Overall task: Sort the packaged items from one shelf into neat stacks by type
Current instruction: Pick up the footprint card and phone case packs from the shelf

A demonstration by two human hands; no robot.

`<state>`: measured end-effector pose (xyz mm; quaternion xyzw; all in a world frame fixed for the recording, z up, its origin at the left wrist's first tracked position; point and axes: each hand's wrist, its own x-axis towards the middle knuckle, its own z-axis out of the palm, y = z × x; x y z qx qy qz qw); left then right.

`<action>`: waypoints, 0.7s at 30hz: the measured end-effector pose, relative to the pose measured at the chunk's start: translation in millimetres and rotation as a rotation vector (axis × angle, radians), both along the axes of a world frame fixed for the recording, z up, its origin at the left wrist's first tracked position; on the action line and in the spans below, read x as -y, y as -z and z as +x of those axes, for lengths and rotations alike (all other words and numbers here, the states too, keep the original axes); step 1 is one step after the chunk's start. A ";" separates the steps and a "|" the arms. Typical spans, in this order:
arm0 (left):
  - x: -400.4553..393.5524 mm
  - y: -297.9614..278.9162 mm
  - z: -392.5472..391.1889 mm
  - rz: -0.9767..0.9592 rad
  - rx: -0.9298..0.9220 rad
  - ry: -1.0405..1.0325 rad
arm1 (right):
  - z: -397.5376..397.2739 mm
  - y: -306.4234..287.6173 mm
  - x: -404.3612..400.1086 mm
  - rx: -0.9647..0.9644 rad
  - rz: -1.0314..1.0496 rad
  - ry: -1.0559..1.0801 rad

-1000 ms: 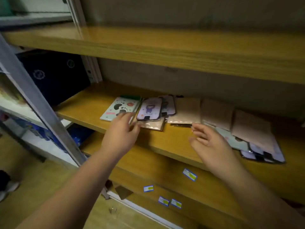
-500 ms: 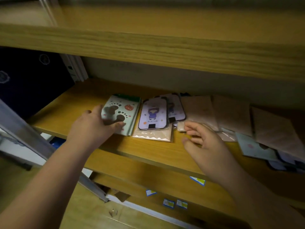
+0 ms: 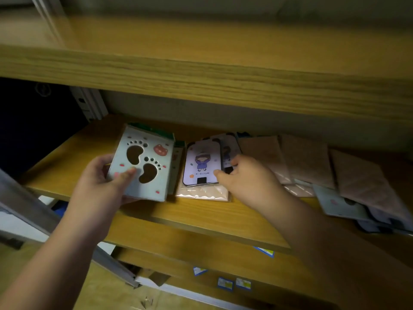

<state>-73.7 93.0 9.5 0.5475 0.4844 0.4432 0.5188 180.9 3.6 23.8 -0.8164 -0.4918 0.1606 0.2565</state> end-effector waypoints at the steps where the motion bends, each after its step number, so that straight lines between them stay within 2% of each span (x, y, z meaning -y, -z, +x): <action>1: 3.3 -0.5 0.5 -0.015 0.036 0.006 | -1.2 -1.1 -3.0 0.038 -0.024 0.015; 4: 10.9 -2.0 3.5 -0.060 0.111 -0.001 | -5.4 -2.2 -10.2 0.050 -0.065 0.047; 6: 14.5 -2.2 6.2 -0.104 0.162 -0.017 | -8.4 0.1 -9.9 -0.100 -0.030 0.105; 13: 32.3 -6.8 11.5 -0.174 0.311 0.020 | -4.0 -7.8 20.1 -1.106 0.090 0.179; 19: 55.5 -9.5 17.7 -0.197 0.392 0.004 | 18.2 -2.3 85.2 -1.330 0.332 0.267; 21: 66.3 -10.9 23.8 -0.208 0.377 0.028 | 28.9 0.2 105.7 -1.331 0.411 0.298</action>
